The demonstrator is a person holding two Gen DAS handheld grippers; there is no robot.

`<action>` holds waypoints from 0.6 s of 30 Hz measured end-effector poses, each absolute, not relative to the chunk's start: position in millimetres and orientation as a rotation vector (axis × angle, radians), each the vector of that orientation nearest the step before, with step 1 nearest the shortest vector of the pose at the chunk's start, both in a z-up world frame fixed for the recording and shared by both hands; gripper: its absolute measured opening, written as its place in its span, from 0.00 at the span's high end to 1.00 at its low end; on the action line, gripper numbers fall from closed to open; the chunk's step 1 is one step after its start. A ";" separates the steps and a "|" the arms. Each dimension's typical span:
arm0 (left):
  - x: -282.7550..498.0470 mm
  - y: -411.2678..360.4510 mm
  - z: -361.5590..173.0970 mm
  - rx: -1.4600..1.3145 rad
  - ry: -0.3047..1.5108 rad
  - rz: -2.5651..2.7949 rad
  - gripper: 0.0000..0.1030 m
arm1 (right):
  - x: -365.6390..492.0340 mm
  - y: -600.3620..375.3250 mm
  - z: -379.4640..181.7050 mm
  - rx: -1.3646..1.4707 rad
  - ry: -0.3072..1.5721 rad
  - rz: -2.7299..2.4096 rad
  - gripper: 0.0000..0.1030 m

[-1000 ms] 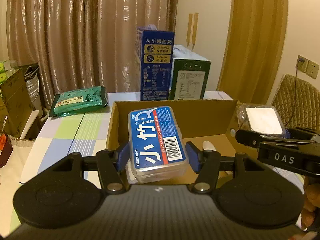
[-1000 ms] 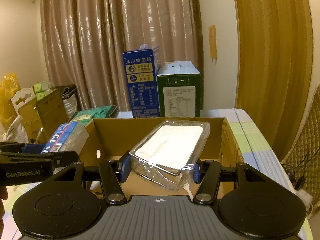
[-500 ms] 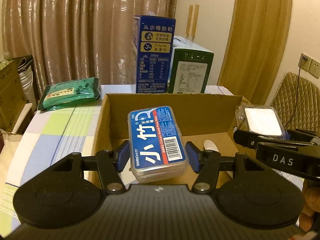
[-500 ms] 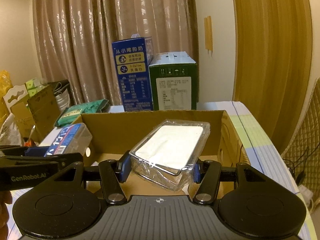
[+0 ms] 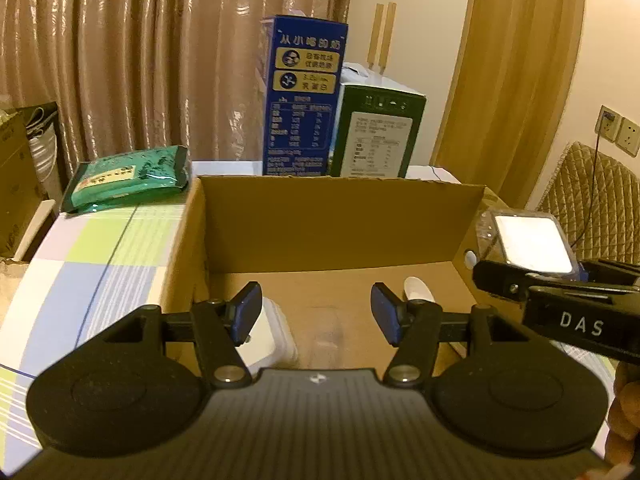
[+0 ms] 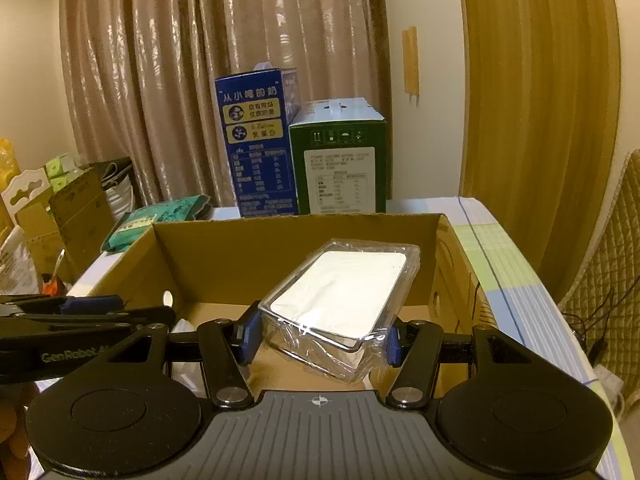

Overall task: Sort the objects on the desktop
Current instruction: 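Lower the toothpick box into the cardboard box and open the left gripper, then lower the clear case into the cardboard box and open the right gripper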

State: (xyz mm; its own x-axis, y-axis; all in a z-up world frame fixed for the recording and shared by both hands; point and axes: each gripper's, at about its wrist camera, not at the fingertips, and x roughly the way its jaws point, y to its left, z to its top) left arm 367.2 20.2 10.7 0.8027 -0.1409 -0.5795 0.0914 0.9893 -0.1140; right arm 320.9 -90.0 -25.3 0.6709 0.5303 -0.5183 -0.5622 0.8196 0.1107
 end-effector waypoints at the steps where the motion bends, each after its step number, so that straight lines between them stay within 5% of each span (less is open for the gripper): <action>1: 366.9 22.1 11.4 -0.083 0.627 -0.119 0.46 | 320.9 -89.9 -25.3 -0.060 0.564 0.616 0.47; 18: 365.2 26.2 14.1 -0.083 0.625 -0.113 0.46 | 322.1 -89.0 -26.4 -0.049 0.575 0.614 0.47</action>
State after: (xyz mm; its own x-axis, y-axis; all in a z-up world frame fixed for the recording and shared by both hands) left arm 365.2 26.2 14.1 0.8050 -0.1309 -0.5786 0.0808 0.9904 -0.1118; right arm 322.1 -89.0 -26.4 0.6669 0.5306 -0.5231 -0.5571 0.8213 0.1229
